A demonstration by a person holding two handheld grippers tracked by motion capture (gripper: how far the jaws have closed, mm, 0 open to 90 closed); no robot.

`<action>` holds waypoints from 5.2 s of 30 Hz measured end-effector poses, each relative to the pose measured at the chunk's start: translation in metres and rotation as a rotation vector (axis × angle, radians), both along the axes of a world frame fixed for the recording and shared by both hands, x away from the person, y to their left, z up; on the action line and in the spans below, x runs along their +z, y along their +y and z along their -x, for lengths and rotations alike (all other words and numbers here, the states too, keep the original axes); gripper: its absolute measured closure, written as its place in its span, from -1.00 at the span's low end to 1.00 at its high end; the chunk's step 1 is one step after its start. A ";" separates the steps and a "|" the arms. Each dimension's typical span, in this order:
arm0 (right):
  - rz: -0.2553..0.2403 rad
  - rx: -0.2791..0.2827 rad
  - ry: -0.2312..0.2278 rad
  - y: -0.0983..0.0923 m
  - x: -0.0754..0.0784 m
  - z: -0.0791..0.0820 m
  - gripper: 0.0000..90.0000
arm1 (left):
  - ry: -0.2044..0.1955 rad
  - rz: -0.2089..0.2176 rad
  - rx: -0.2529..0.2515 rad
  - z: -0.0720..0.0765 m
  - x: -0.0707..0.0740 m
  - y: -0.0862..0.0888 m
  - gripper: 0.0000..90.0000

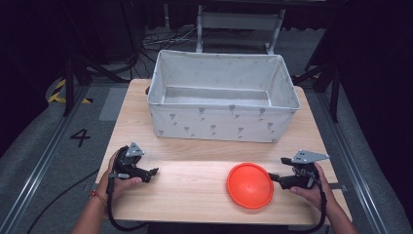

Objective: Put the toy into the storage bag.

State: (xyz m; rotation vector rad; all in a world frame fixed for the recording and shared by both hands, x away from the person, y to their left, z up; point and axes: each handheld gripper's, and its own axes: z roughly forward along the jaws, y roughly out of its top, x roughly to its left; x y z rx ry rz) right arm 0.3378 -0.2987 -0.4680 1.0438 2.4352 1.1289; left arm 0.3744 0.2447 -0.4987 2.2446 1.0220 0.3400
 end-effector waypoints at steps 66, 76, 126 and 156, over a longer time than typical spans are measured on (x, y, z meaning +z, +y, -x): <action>0.023 0.246 -0.007 0.059 0.047 -0.006 0.82 | 0.000 0.001 0.003 0.000 0.000 0.000 -1.00; 0.098 0.320 -0.087 0.061 0.083 -0.003 0.83 | 0.000 0.000 0.003 0.000 0.000 0.000 -1.00; 0.111 0.241 -0.372 0.024 0.278 -0.061 0.83 | -0.006 -0.006 -0.013 0.000 0.000 0.002 -0.99; 0.140 0.156 -0.376 0.043 0.282 -0.169 0.83 | -0.005 -0.005 -0.016 -0.001 0.000 0.002 -0.99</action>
